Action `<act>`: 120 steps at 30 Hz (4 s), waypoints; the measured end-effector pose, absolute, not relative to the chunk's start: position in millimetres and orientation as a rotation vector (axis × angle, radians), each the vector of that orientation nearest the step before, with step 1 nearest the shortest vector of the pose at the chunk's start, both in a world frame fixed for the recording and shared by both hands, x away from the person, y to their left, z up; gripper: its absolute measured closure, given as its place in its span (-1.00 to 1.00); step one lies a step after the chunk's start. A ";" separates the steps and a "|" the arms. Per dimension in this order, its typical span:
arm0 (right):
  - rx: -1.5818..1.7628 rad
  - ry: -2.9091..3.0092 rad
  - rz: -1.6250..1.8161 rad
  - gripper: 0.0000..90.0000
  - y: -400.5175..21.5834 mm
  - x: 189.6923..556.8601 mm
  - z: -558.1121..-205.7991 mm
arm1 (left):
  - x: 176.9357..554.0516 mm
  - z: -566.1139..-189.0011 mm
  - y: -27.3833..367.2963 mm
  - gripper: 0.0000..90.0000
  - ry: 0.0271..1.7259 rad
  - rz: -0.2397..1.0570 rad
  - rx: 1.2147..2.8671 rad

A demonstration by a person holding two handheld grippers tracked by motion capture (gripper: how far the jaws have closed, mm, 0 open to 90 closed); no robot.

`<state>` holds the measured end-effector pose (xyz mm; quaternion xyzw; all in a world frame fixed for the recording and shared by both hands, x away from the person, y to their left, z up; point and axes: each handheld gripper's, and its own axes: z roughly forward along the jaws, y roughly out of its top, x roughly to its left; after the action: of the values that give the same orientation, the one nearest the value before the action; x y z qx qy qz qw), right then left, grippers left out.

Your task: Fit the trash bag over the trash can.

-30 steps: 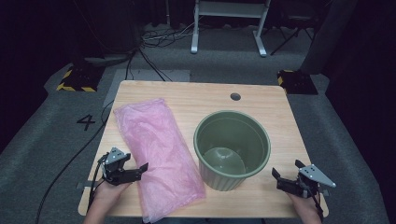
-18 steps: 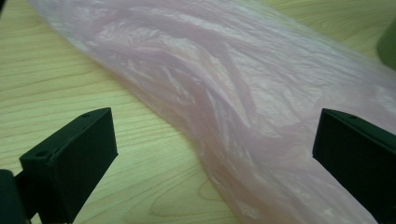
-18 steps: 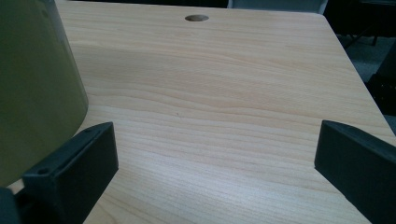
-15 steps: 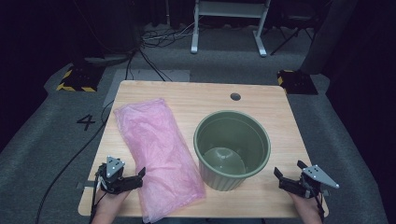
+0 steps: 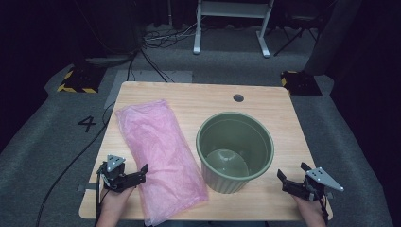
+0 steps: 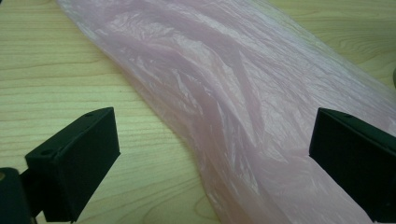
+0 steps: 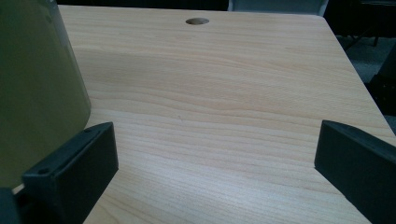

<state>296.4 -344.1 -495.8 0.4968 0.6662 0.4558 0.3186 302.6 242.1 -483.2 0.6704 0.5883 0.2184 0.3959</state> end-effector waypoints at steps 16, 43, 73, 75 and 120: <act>1.306 1.751 1.208 -1.00 -344.5 296.3 -494.1 | 323.8 -499.1 232.4 -0.77 1.589 0.454 1.782; 1.303 1.753 1.202 -1.00 -343.9 295.9 -495.0 | 317.8 -473.1 212.0 0.99 1.140 0.364 1.642; 1.312 1.744 1.203 -1.00 -345.4 295.9 -494.8 | 313.7 -353.9 189.3 0.99 0.868 0.586 1.471; 1.315 1.741 1.205 -1.00 -345.7 295.9 -494.9 | 314.6 -349.8 188.8 0.99 0.865 0.590 1.467; 1.318 1.748 1.209 -1.00 -343.8 298.2 -495.3 | 346.6 -193.9 164.0 0.99 0.746 0.733 1.329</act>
<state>298.2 -343.8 -495.3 0.5001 0.6635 0.4587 0.3151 346.6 164.0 -193.9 0.5881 0.3299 0.3244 0.6634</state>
